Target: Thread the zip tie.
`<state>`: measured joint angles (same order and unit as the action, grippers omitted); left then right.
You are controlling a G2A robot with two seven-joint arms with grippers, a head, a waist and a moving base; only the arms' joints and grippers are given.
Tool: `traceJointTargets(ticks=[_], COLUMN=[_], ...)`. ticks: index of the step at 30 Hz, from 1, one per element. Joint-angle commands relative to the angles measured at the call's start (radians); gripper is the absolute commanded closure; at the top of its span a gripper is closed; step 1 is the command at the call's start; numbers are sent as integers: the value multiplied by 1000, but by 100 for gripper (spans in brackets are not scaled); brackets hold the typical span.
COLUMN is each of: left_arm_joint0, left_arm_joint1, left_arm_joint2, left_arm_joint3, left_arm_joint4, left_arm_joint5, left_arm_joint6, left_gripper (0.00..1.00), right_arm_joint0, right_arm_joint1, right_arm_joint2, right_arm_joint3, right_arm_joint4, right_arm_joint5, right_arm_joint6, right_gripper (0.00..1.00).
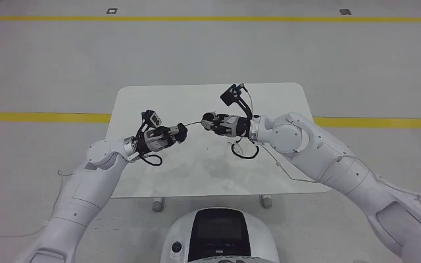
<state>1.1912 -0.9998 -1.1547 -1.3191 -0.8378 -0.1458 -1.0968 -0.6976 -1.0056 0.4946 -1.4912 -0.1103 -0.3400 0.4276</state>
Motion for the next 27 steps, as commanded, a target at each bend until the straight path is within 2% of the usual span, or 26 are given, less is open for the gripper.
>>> traceJointTargets(ticks=[1, 2, 3, 12, 16, 17, 18, 27], left_arm_joint0=[-1, -1, -1, 3, 2, 2, 2, 2], left_arm_joint1=[0, 0, -1, 3, 7, 7, 7, 7], left_arm_joint2=[0, 0, 0, -24, -36, -40, -40, -40], left_arm_joint3=[0, 1, 1, 12, 11, 17, 19, 19], left_arm_joint4=[3, 4, 5, 15, 46, 69, 78, 78], left_arm_joint5=[-1, -1, -2, -37, -87, -116, -123, -123], left_arm_joint6=[1, 1, 2, -4, -25, -18, -11, -11], left_gripper=[100, 53, 0, 0, 0, 0, 0, 0], right_arm_joint0=[0, -1, -2, -14, -27, -31, -29, -34], right_arm_joint1=[0, 0, 0, -2, -9, -14, -15, -15], right_arm_joint2=[1, 1, 2, 40, 73, 85, 89, 89], right_arm_joint3=[0, 1, 1, 20, 52, 68, 72, 70], right_arm_joint4=[2, 6, 9, 96, 210, 277, 285, 290], right_arm_joint5=[0, 0, 0, 0, 0, 0, 0, 0], right_arm_joint6=[0, 1, 2, 40, 126, 175, 187, 185], right_gripper=[100, 100, 100, 100, 100, 100, 100, 100])
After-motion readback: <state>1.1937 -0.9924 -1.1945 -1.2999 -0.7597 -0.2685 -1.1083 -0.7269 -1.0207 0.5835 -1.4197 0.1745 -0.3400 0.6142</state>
